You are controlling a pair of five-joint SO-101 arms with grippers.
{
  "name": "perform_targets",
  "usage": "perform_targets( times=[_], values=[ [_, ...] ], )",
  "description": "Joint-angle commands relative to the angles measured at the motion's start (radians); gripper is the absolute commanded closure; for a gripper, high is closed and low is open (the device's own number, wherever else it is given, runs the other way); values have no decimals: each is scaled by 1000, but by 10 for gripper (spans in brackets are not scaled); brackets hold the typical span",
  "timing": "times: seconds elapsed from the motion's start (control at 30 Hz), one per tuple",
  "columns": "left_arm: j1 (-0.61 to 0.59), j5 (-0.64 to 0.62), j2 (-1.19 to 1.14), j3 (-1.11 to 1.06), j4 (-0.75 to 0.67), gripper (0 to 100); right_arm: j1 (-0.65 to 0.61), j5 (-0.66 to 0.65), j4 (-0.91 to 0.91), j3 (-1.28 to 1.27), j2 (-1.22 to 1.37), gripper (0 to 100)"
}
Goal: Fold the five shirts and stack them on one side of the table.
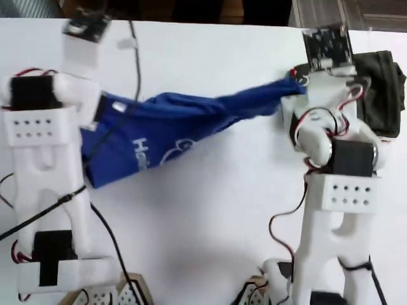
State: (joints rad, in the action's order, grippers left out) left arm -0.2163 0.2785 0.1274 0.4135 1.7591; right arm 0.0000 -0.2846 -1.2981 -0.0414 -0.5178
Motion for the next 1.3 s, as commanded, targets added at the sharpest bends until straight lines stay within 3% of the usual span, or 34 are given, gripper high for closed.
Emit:
perform_targets(
  times=[0.0, 0.27, 0.43, 0.67, 1.07, 1.27],
  values=[
    [-49, -2, 41, 114, 14, 974, -18, 8, -97, 267, 133, 980],
    [-51, -3, 38, 228, -11, 974, -18, 8, -358, 930, 535, 980],
    [-77, -3, 48, 392, 25, 974, -18, 6, -472, 1246, 633, 981],
    [-147, -3, 60, 456, 26, 974, -19, 3, -472, 1198, 473, 981],
    [-149, -3, 242, 452, 28, 973, -19, 3, -470, 1151, 303, 981],
    [-149, -3, 281, 337, 23, 973, -19, 6, -470, 1151, 269, 980]
  ],
)
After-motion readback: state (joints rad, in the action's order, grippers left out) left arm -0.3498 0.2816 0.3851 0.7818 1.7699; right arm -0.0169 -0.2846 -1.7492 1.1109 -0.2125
